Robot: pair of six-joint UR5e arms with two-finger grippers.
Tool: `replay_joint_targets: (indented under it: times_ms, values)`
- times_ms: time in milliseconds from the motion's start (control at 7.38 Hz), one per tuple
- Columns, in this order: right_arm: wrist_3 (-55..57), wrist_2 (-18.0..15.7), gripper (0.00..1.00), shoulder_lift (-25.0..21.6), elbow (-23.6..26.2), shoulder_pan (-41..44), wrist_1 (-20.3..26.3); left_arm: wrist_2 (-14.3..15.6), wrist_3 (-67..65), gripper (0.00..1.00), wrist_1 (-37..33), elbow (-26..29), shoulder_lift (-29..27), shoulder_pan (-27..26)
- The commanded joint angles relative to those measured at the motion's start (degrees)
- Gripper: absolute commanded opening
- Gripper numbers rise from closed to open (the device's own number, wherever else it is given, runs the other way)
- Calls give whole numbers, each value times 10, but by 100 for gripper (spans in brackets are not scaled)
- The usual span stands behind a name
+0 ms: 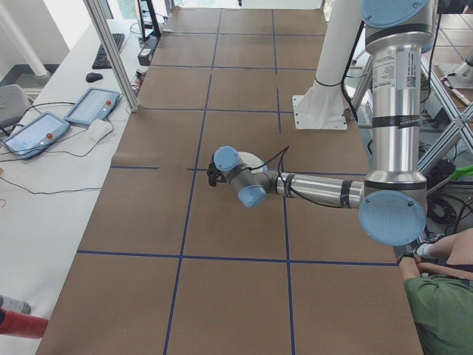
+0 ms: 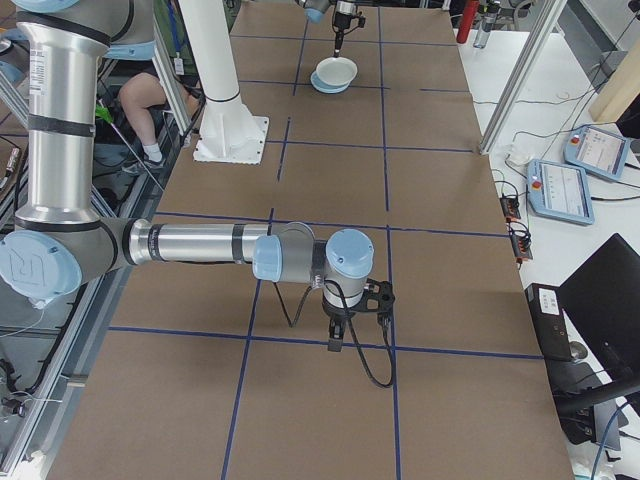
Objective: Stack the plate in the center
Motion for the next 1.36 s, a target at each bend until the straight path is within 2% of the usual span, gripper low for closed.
replay_joint_targets:
  times_ms: [0, 136, 678, 949, 1220]
  values:
    - [0, 0, 100, 0, 0, 0, 0, 0, 0, 90, -1, 0, 0, 1]
    - [0, 0, 100, 0, 0, 0, 0, 0, 0, 99, 0, -1, 0, 1]
    - [0, 0, 100, 0, 0, 0, 0, 9, 12, 100, 3, -31, 20, -8]
    - [0, 0, 100, 0, 0, 0, 0, 11, 123, 100, 9, -31, 26, -47]
    - [0, 0, 100, 0, 0, 0, 0, 72, 255, 100, 38, -23, 53, -75]
